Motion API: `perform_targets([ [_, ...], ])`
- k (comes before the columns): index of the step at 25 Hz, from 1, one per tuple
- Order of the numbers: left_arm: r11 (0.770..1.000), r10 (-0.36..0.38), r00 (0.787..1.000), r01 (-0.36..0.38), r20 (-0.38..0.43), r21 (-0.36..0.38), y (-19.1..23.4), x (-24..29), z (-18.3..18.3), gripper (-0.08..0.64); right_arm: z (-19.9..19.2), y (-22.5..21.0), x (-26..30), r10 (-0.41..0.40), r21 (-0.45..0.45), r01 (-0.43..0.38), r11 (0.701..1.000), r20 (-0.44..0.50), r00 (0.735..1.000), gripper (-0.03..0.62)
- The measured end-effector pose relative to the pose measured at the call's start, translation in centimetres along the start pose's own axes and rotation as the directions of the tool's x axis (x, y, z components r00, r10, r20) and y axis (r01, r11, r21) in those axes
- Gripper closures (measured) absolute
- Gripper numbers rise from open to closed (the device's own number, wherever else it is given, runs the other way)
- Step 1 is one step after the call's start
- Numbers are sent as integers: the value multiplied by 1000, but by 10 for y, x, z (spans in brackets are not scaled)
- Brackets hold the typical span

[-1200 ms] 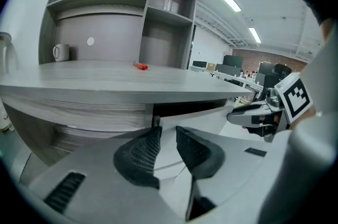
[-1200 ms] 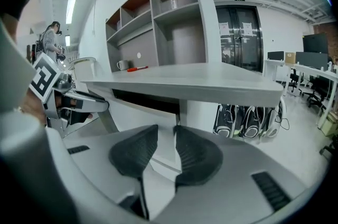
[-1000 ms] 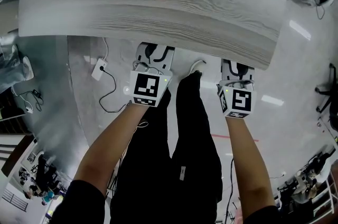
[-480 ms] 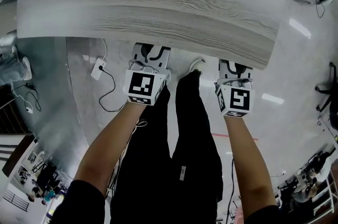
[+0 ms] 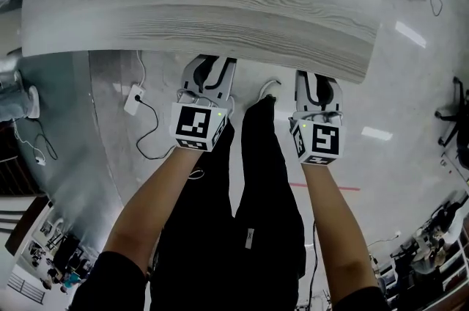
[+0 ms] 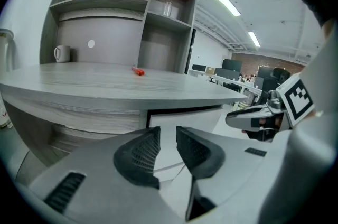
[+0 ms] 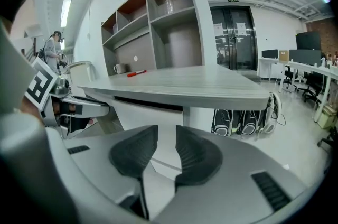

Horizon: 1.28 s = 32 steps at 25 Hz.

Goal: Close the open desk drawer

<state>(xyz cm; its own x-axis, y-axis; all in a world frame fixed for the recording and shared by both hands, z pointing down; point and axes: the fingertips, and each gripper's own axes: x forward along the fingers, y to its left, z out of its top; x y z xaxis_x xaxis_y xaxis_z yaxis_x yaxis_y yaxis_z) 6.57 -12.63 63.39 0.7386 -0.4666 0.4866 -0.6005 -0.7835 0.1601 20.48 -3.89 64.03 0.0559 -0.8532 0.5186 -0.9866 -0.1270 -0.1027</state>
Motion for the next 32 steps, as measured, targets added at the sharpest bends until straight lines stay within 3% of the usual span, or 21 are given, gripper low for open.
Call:
perform_targets([
  [12, 993, -102, 993, 99, 51, 61, -37, -61, 28, 456, 40, 29, -59, -65, 26, 64, 998, 76, 995, 476],
  [22, 984, -169, 983, 164, 70, 76, -57, -164, 86, 456, 117, 92, -157, -148, 97, 134, 986, 159, 976, 476],
  [32, 975, -211, 967, 199, 144, 96, -72, -232, 147, 457, 192, 131, -209, -136, 60, 124, 990, 259, 956, 476],
])
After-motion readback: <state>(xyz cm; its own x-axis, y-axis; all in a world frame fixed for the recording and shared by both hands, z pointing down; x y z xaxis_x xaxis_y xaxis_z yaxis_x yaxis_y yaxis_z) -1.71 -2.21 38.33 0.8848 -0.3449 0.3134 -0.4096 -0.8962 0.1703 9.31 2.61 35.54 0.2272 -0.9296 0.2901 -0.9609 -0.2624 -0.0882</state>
